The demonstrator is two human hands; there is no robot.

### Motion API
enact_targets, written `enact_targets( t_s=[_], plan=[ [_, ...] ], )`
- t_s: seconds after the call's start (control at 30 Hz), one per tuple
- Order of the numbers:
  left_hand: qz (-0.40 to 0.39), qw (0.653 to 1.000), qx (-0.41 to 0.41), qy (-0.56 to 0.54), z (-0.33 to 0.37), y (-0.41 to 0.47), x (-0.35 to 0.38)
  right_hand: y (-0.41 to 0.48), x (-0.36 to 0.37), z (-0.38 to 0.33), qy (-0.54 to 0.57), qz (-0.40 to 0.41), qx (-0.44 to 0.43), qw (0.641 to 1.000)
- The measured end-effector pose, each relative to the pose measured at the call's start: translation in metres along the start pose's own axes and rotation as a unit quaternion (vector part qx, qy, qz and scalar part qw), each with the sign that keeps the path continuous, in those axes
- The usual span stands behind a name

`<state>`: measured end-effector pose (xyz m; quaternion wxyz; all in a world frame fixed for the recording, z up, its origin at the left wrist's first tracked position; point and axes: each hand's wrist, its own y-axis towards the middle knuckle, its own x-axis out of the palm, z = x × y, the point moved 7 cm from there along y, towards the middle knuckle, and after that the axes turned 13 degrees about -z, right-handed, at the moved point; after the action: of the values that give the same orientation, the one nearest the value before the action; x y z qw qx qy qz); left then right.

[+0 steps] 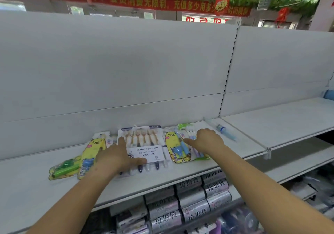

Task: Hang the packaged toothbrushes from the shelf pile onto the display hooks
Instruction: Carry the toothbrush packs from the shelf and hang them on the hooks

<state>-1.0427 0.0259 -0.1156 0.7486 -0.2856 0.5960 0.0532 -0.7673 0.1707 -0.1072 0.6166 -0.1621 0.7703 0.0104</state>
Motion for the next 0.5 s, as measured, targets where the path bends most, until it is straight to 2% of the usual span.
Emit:
enact_targets(
  t_s=[0.07, 0.13, 0.2, 0.3, 0.4, 0.5],
  plan=[
    [-0.011, 0.995, 0.018, -0.101, -0.008, 0.007, 0.000, 0.005, -0.004, -0.006, 0.009, 0.008, -0.013, 1.000],
    [-0.015, 0.974, 0.057, -0.220, -0.011, 0.005, -0.003, 0.010, -0.006, -0.012, 0.010, 0.010, -0.031, 0.999],
    [-0.008, 0.930, 0.082, -0.359, -0.014, 0.001, -0.005, 0.015, -0.005, -0.016, 0.016, -0.004, -0.041, 0.999],
    [-0.049, 0.847, 0.111, -0.517, -0.020, 0.008, 0.003, 0.019, 0.001, -0.024, 0.029, -0.047, -0.041, 0.998],
    [-0.072, 0.794, 0.111, -0.593, -0.032, 0.014, 0.007, 0.019, 0.010, -0.032, 0.017, -0.103, -0.025, 0.994],
    [-0.030, 0.800, 0.136, -0.584, -0.045, 0.013, -0.005, 0.019, 0.016, -0.039, 0.006, -0.139, -0.019, 0.990]
  ],
)
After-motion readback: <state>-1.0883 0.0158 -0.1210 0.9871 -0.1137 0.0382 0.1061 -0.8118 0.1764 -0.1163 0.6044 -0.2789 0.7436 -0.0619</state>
